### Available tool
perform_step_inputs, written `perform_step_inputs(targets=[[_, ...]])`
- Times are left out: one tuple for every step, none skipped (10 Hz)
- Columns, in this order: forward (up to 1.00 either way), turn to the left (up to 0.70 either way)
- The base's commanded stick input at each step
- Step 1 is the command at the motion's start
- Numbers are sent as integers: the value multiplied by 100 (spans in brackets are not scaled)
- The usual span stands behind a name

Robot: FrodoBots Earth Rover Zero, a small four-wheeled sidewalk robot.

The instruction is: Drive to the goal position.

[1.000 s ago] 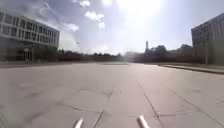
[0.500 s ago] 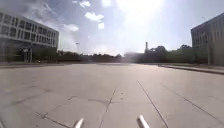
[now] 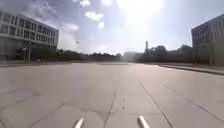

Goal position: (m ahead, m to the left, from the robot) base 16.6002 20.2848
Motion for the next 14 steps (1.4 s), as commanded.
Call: perform_step_inputs(targets=[[70,0],[70,0],[70,0],[70,0],[70,0],[70,0],[70,0],[70,0],[70,0],[70,0],[70,0],[70,0],[70,0],[70,0]])
